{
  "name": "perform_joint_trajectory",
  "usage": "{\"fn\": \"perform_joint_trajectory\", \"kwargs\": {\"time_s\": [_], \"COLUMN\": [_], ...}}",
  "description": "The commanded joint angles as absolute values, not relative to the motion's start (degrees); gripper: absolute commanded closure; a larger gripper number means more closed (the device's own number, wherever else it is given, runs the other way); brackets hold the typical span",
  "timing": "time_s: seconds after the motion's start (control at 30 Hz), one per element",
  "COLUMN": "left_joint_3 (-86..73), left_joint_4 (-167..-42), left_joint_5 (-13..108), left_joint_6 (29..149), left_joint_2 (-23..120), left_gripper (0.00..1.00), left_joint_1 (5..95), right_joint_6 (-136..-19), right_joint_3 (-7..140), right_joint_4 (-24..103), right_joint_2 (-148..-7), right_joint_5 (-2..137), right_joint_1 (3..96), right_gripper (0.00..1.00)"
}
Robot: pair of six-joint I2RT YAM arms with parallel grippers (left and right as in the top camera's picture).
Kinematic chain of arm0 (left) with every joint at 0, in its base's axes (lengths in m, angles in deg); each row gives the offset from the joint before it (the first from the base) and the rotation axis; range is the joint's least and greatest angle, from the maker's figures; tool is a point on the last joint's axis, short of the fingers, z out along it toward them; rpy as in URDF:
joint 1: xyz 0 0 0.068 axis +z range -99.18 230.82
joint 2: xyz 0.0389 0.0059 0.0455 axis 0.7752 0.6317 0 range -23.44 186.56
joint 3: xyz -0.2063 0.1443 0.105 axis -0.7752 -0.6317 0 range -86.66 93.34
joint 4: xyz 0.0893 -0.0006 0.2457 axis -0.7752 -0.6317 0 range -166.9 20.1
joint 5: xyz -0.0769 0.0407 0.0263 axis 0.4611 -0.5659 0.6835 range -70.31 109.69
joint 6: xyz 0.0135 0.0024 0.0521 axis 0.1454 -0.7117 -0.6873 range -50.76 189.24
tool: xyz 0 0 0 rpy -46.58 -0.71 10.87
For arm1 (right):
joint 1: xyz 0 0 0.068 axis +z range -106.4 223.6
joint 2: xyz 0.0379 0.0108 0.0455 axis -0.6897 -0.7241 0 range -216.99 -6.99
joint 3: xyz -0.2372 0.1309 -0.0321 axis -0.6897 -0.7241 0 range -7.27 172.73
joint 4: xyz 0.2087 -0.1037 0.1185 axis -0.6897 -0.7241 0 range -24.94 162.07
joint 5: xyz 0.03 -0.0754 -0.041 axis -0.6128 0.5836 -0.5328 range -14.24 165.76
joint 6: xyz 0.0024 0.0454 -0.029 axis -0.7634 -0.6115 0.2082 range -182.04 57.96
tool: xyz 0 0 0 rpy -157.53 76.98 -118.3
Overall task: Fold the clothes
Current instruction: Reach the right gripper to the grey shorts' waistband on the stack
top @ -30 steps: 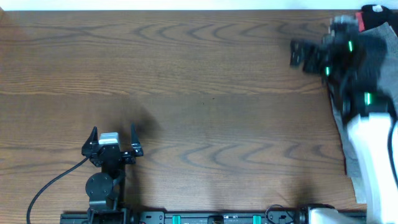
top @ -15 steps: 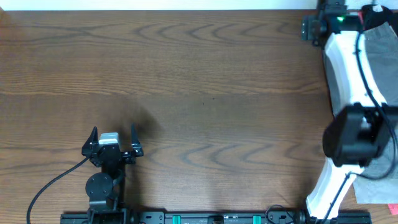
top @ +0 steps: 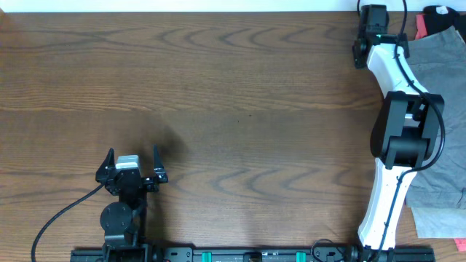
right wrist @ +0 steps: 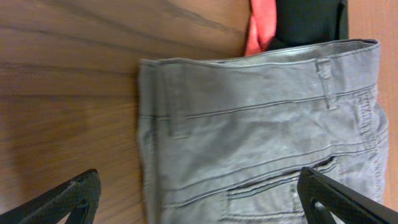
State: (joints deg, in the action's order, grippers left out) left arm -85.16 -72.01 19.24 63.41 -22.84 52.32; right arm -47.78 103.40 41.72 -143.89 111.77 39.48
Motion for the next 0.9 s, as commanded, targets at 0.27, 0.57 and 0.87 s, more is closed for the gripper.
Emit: {"fn": "perform_joint_trajectory", "kwargs": {"time_s": [0.27,0.57,0.87], "left_joint_3": [-86.43,-86.43,-86.43], "left_joint_4": [-73.94,-73.94,-73.94], "left_joint_5": [17.71,17.71,17.71], "left_joint_6": [63.89,63.89,63.89], "left_joint_2": [-23.15,-23.15,-23.15], "left_gripper": [0.02,0.02,0.02], "left_joint_1": [52.47,52.47,52.47], "right_joint_6": [-44.37,-44.44,-46.62], "right_joint_3": [104.84,104.84,104.80], "right_joint_4": [42.31,42.46,42.48], "right_joint_2": [-148.52,-150.05,-150.08], "right_joint_5": [111.44,111.51,108.73], "right_joint_1": [38.02,37.49,36.05], "right_gripper": [0.02,0.06,0.24]}}
